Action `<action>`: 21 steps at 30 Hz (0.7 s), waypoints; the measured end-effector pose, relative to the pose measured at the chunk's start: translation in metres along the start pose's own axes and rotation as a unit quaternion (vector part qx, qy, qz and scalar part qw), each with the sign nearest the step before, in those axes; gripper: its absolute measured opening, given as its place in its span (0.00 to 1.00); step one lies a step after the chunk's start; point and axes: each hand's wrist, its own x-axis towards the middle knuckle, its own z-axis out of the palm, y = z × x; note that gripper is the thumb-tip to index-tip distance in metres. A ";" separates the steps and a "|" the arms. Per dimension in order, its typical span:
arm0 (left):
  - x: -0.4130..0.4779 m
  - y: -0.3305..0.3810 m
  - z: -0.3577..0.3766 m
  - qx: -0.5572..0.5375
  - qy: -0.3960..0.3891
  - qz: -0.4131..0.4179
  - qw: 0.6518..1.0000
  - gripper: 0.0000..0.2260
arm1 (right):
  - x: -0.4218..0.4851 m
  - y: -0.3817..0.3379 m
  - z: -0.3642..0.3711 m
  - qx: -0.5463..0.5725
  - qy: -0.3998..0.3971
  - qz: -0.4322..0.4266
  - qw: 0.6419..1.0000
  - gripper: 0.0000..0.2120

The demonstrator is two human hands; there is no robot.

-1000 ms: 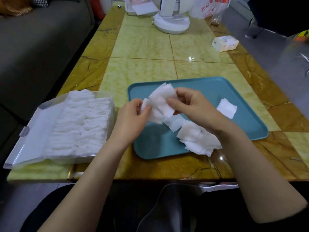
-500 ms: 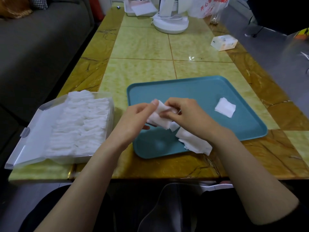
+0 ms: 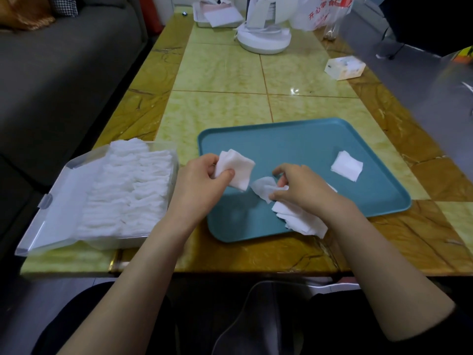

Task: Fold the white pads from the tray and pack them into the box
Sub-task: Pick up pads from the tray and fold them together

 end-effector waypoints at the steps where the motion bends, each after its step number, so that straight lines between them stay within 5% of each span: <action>1: 0.000 0.000 -0.001 0.005 0.002 0.001 1.000 0.09 | -0.001 0.000 -0.002 0.012 -0.001 0.001 1.000 0.24; 6: 0.000 0.000 -0.002 0.022 0.006 0.002 1.000 0.09 | 0.001 -0.006 -0.003 0.018 0.019 -0.020 0.999 0.06; 10: 0.001 0.000 -0.002 0.005 0.027 -0.015 0.999 0.07 | -0.001 -0.017 -0.015 0.148 0.074 -0.020 0.986 0.04; 13: 0.003 -0.002 -0.002 -0.021 0.040 -0.028 0.999 0.05 | -0.013 -0.034 -0.029 0.399 0.033 -0.036 0.915 0.01; 15: 0.003 -0.001 0.001 -0.061 0.029 -0.042 0.997 0.02 | -0.018 -0.041 -0.031 0.470 -0.006 -0.032 0.882 0.03; 21: -0.003 0.011 0.010 -0.149 0.000 -0.046 0.988 0.05 | -0.018 -0.046 -0.017 0.429 -0.016 -0.007 0.903 0.04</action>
